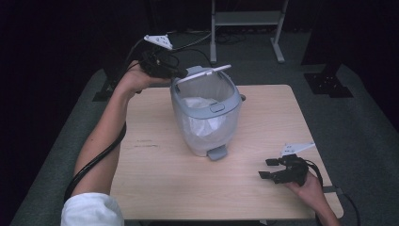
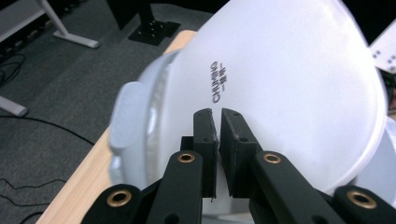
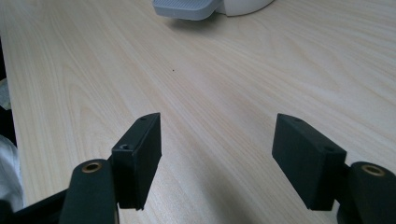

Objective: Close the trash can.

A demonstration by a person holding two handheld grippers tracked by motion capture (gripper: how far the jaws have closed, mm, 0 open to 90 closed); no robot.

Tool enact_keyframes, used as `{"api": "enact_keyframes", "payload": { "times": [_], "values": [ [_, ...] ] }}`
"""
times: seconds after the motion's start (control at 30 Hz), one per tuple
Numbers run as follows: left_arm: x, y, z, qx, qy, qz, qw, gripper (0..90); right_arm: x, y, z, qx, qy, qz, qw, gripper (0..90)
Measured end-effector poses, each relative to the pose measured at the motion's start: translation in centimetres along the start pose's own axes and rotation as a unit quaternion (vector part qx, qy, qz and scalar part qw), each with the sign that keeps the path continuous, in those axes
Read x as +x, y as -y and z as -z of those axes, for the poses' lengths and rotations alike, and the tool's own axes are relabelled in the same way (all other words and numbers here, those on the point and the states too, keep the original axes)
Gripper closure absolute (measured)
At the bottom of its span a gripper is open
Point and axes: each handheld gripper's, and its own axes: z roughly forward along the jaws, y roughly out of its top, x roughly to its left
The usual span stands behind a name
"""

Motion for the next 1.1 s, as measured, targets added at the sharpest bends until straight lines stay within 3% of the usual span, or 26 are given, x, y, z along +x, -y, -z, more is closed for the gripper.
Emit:
{"api": "enact_keyframes", "payload": {
  "times": [0.1,0.37,0.53,0.93,1.1],
  "values": [
    [-0.6,-0.2,-0.3,0.003,0.001,-0.007,1.0,82.3,-0.1,0.0,0.1,-0.002,0.001,-0.001,1.0,31.7],
    [-1.5,0.0,-0.9,0.005,0.009,-0.005,0.9999,78.5,0.0,0.1,0.1,-0.002,0.003,-0.002,1.0,31.7],
    [-2.3,-0.1,-1.7,0.018,0.016,-0.015,0.9996,74.5,0.1,0.0,-0.1,-0.001,0.002,0.0,1.0,31.7],
    [-3.0,-0.1,-3.2,0.038,0.035,-0.026,0.9983,71.6,0.1,-0.1,-0.2,0.001,0.006,0.0,1.0,31.6],
    [-3.2,-0.2,-3.7,0.028,0.046,-0.025,0.9982,71.3,0.1,-0.1,-0.1,0.0,0.008,-0.001,1.0,31.6]
  ]
}}
